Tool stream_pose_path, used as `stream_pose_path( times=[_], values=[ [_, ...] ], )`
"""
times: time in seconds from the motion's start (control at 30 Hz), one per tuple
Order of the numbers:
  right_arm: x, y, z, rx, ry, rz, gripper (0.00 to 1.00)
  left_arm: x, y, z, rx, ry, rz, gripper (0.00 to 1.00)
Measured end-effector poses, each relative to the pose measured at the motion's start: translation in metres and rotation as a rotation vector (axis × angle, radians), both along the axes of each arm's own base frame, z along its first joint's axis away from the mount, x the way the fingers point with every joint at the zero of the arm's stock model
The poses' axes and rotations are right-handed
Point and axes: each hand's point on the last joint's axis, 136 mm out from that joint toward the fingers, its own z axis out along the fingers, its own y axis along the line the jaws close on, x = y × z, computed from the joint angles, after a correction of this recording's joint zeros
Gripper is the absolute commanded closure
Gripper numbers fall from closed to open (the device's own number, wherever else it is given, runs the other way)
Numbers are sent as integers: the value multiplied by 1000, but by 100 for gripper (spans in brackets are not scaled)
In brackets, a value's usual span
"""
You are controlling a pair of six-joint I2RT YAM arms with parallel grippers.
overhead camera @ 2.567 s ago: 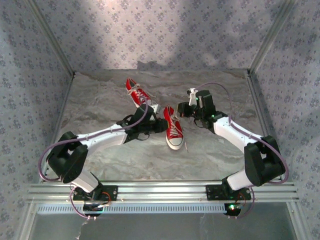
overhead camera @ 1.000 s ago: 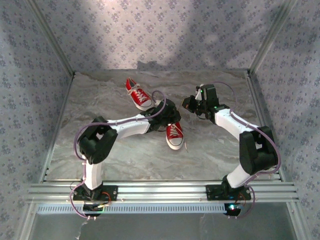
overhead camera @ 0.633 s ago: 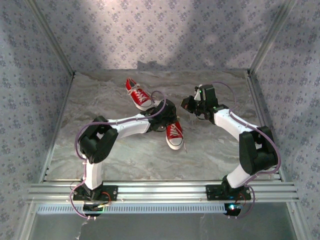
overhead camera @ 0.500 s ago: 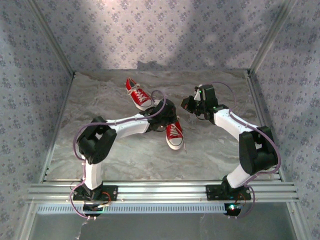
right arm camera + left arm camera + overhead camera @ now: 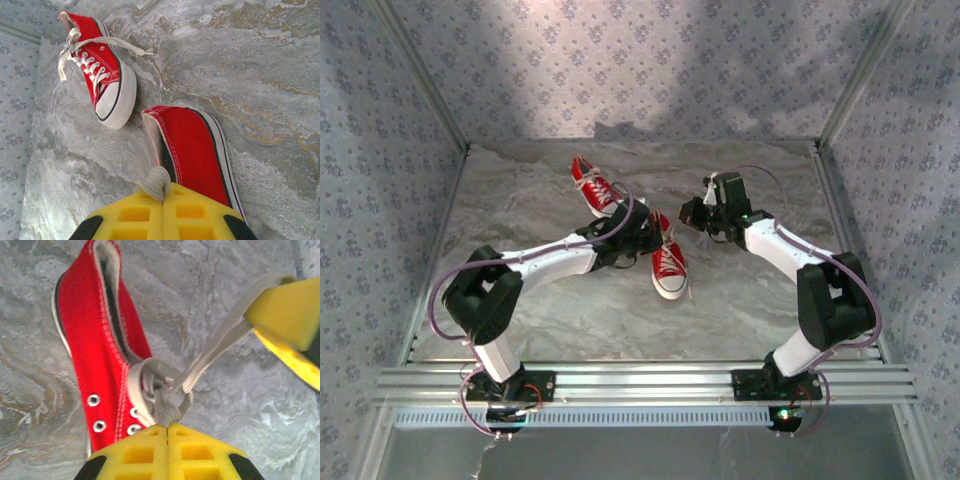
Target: Tie the shoes
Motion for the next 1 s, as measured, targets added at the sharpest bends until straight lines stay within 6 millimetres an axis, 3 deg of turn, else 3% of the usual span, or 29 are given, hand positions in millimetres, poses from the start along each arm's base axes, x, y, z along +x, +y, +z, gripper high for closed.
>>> stream_pose_path(
  times=[0.3, 0.6, 0.77, 0.87, 1.0],
  values=[
    [-16, 15, -7, -80, -3, 82, 100, -2, 20, -25, 38, 56, -16, 100],
    [-19, 8, -17, -171, -7, 86, 100, 4, 20, -55, 54, 110, -39, 100],
    [-19, 7, -12, -181, -30, 91, 100, 4, 19, -57, 46, 121, -45, 84],
    [-20, 7, -4, -180, -54, 94, 100, 5, 20, -55, 45, 117, -38, 68],
    [-20, 7, 0, -178, -65, 96, 100, 7, 24, -41, 43, 89, -16, 56]
  ],
)
